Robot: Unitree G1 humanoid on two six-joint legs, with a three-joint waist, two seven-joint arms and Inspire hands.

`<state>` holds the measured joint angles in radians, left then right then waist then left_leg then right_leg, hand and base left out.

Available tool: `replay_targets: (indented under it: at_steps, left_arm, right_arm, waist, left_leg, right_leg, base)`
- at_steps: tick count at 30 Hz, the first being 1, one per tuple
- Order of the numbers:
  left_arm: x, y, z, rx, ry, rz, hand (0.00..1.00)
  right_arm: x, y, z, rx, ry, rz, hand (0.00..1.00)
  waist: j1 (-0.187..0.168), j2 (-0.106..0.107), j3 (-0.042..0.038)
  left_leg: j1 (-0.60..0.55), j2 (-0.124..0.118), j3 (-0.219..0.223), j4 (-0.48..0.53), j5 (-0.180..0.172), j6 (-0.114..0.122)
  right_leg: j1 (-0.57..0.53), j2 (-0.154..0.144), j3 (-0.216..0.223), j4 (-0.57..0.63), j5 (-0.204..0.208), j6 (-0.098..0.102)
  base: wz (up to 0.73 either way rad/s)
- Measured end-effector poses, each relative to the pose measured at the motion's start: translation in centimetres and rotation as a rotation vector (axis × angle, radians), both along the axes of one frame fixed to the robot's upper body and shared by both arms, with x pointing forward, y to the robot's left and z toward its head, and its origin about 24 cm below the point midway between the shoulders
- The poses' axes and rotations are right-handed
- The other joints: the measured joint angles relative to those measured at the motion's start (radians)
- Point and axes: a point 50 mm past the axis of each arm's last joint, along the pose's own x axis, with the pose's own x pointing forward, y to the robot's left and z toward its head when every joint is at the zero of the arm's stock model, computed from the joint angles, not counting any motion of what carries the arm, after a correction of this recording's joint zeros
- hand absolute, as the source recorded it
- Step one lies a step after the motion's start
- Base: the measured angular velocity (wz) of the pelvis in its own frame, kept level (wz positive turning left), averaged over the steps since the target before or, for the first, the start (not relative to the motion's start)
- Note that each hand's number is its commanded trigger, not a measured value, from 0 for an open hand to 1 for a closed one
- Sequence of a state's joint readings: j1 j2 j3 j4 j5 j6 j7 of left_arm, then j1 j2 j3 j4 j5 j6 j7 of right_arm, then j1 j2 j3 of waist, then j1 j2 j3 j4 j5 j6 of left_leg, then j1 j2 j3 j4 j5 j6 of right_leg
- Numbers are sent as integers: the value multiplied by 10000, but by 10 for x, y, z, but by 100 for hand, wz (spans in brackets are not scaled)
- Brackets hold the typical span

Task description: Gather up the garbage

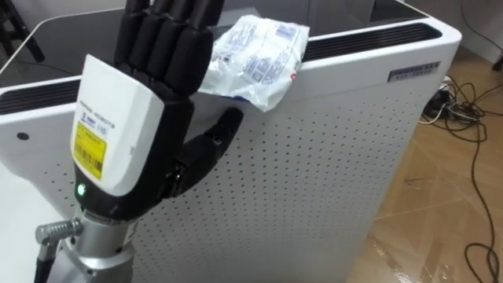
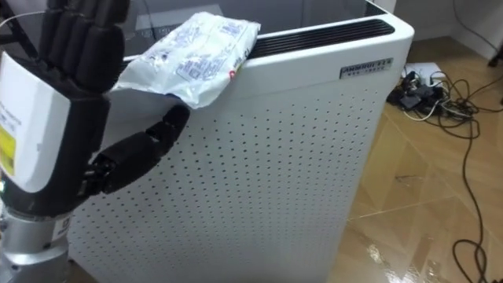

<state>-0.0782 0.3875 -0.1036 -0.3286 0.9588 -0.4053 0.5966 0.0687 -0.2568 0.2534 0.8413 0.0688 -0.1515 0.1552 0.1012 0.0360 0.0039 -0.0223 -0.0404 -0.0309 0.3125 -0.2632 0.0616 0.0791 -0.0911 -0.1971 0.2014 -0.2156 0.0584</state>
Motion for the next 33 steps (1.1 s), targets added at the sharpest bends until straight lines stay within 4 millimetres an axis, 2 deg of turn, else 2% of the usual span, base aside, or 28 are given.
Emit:
replay_targets:
  at_steps: [12,19,22,27,33]
  left_arm:
    - [1,4,-2,336,-91,568,100]
    - [-2,5,-6,151,-66,562,100]
    - [-3,5,-7,46,-103,526,100]
    - [-5,7,-7,-830,289,64,100]
    - [-8,4,0,-2373,1064,-1110,100]
  right_arm:
    - [12,-2,11,-12,-601,311,100]
    - [15,0,14,116,-759,442,100]
    - [14,0,14,115,-752,428,100]
    - [10,-1,10,87,-540,325,100]
    - [4,-3,5,-47,-240,210,100]
  waist:
    - [-429,126,-35]
    - [-448,144,-27]
    - [-438,166,2]
    - [-541,156,24]
    - [-440,67,39]
  left_leg:
    - [153,2,-21,-113,36,-35]
    - [210,-8,-15,-232,84,-37]
    - [253,-14,-14,-314,116,-38]
    - [354,-51,-49,-445,178,-47]
    - [352,-52,-106,-459,179,-48]
  right_leg:
    - [100,-1,-48,4,-1,-1]
    - [107,-10,-42,-16,-1,-1]
    - [112,-12,-33,-17,-1,-1]
    - [258,-28,-115,-171,5,-8]
    - [246,-31,-123,-171,4,-8]
  base:
    - [0]
    - [0]
    - [0]
    - [4]
    - [0]
